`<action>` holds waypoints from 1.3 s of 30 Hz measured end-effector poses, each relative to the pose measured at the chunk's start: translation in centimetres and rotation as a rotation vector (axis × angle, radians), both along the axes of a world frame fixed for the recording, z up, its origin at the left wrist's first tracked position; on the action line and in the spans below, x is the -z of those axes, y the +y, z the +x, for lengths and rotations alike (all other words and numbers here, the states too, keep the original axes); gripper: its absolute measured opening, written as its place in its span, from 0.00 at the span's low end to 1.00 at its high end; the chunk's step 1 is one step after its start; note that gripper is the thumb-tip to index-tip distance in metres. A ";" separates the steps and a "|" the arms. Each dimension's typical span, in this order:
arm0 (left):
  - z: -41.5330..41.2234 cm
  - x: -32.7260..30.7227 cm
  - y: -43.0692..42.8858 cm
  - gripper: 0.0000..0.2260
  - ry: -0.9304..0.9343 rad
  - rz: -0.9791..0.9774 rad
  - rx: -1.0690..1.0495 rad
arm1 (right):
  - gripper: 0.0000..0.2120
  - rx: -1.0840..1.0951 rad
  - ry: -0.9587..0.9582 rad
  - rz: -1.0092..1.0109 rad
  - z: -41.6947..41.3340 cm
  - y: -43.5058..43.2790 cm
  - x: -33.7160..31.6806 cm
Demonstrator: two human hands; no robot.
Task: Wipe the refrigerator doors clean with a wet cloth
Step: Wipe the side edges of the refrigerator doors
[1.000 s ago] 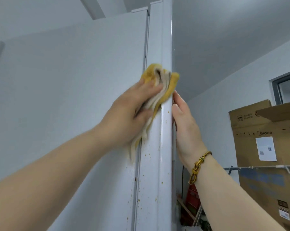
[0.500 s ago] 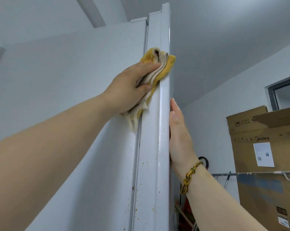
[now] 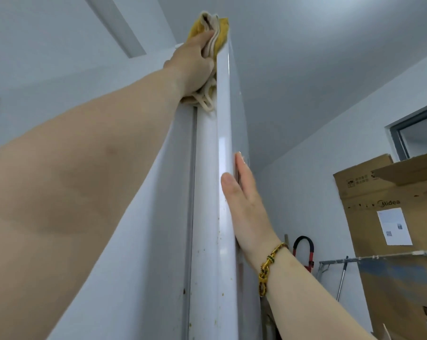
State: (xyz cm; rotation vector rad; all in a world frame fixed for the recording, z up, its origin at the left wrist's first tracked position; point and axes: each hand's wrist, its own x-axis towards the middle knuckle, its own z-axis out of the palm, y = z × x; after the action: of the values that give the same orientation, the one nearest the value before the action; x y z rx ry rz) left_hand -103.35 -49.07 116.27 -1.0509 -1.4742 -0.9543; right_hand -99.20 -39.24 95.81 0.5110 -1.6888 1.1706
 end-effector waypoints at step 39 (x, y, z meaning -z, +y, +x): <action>-2.3 26.3 -2.3 0.26 0.064 -0.135 0.151 | 0.16 0.125 -0.087 -0.056 0.7 0.0 13.5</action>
State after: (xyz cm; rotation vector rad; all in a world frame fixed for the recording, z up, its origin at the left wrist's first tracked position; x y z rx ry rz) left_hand -105.63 -51.40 90.02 -1.2947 -1.4382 -0.9266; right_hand -98.48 -39.21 82.34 0.3195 -1.7313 1.1601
